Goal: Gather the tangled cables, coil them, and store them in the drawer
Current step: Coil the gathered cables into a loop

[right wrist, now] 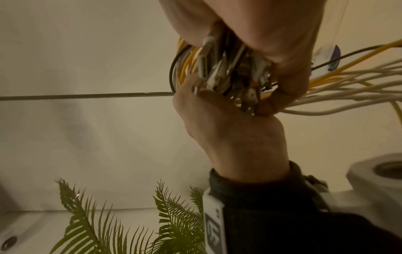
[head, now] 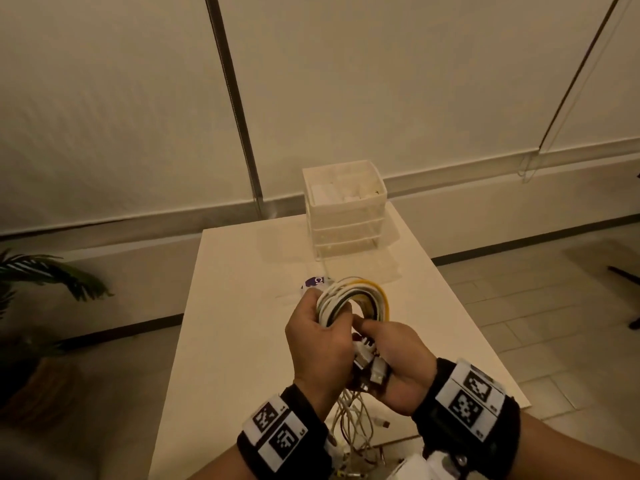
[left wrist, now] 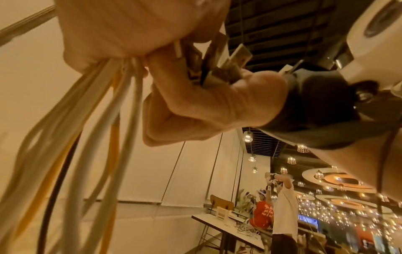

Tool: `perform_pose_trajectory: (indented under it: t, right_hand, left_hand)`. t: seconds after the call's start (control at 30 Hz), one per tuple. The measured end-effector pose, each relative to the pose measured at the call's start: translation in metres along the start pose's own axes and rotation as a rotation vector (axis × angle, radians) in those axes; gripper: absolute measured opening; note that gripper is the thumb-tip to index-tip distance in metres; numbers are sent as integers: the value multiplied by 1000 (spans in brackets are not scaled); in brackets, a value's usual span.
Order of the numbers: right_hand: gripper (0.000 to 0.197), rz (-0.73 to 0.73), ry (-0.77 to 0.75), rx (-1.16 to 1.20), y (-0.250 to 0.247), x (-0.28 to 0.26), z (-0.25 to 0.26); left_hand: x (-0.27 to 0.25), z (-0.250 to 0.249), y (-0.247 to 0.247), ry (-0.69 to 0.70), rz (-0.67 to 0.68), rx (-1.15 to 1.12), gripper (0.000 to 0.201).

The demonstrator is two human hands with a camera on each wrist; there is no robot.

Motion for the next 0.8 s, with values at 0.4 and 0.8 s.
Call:
perform_pose_trajectory:
  t: [0.4, 0.8]
  right_hand:
    - [43, 2, 54, 54, 3, 17, -10]
    - [14, -225, -546, -401, 22, 27, 6]
  left_hand:
    - [9, 2, 3, 22, -3, -59, 19]
    - [-10, 42, -5, -545, -103, -406, 16]
Point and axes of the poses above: each hand's wrist, its own x-axis towards the middle knuckle, its own y-axis out of the palm, z = x × y, the point moved 4 cm from there along x, towards the middle knuckle, and after that the axes turned 12 degrees about x, right-handed, at the moved point
